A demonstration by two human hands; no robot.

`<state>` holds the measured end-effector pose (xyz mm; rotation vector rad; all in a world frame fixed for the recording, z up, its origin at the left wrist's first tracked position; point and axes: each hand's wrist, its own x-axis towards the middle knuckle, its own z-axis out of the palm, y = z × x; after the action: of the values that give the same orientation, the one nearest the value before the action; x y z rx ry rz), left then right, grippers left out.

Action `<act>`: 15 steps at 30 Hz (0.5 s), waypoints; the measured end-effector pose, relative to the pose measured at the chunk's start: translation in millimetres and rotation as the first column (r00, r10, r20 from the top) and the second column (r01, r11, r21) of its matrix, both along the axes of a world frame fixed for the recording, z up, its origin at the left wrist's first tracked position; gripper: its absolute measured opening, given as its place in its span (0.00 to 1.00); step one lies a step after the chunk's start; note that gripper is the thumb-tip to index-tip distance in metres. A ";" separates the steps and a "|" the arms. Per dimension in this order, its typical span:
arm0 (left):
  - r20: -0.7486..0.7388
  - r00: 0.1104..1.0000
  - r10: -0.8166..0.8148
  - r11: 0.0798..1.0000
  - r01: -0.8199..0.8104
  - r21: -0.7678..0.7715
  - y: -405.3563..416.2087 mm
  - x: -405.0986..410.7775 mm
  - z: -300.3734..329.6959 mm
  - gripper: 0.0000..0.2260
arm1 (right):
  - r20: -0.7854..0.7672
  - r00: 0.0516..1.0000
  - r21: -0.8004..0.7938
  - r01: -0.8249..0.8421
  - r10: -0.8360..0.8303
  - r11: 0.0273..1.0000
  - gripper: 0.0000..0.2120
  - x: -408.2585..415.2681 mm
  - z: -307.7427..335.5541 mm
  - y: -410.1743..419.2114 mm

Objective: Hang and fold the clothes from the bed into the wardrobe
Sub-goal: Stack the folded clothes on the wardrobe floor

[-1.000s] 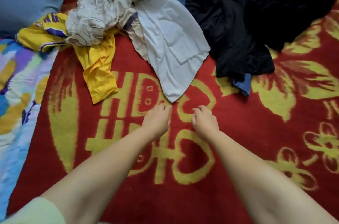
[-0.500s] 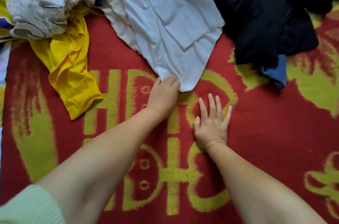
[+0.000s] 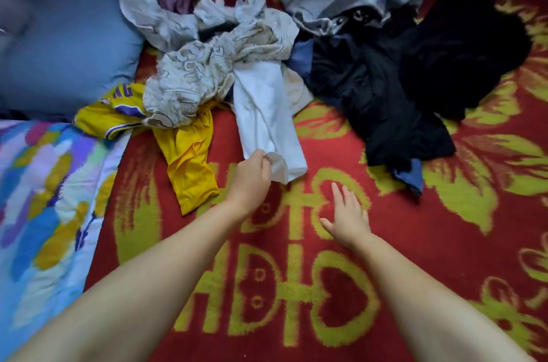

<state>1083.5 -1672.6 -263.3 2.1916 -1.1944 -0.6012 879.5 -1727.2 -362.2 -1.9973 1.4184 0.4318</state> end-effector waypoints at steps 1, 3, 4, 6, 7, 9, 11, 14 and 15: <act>-0.011 1.000 -0.023 1.000 0.023 -0.004 5.0 -8.6 14.9 0.10 | 0.038 0.999 -0.059 -0.037 0.039 0.998 0.46 6.3 17.2 2.8; -0.028 0.996 -0.080 0.996 0.079 -0.041 19.0 -28.7 52.0 0.09 | 0.129 0.983 -0.118 -0.117 0.132 0.986 0.51 19.4 59.1 13.5; -0.045 0.993 -0.114 0.992 0.110 -0.068 24.5 -39.4 68.2 0.09 | 0.172 0.971 -0.121 -0.147 0.166 0.982 0.51 27.6 77.5 19.6; -0.081 0.977 -0.199 0.974 0.188 -0.128 34.6 -60.0 102.0 0.08 | 0.338 0.938 -0.020 -0.076 0.078 0.997 0.38 42.3 115.9 28.6; -0.094 0.966 -0.242 0.960 0.225 -0.165 40.5 -68.2 120.1 0.08 | 0.415 0.910 0.000 -0.020 0.018 1.000 0.21 46.2 137.0 31.2; -0.101 0.951 -0.293 0.930 0.259 -0.261 52.3 -76.3 158.8 0.08 | 0.456 0.888 -0.097 -0.021 0.064 0.995 0.04 43.5 184.7 31.8; -0.128 0.948 -0.291 0.900 0.225 -0.373 60.1 -72.5 189.5 0.08 | 0.494 0.849 -0.203 -0.098 0.188 0.974 0.07 38.5 226.6 22.4; -0.268 0.921 -0.283 0.854 0.115 -0.506 71.3 -55.4 224.7 0.12 | 0.738 0.667 -0.173 0.035 0.106 0.984 0.12 27.3 294.5 8.5; -0.303 0.909 -0.286 0.856 0.100 -0.507 75.4 -50.2 232.0 0.16 | 0.800 0.596 -0.133 0.061 0.070 0.989 0.13 23.8 323.0 5.4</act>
<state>1033.3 -1597.2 -31.2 1.4686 -1.2120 -0.6772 903.3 -1721.8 -39.1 -1.8991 0.8482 -0.5724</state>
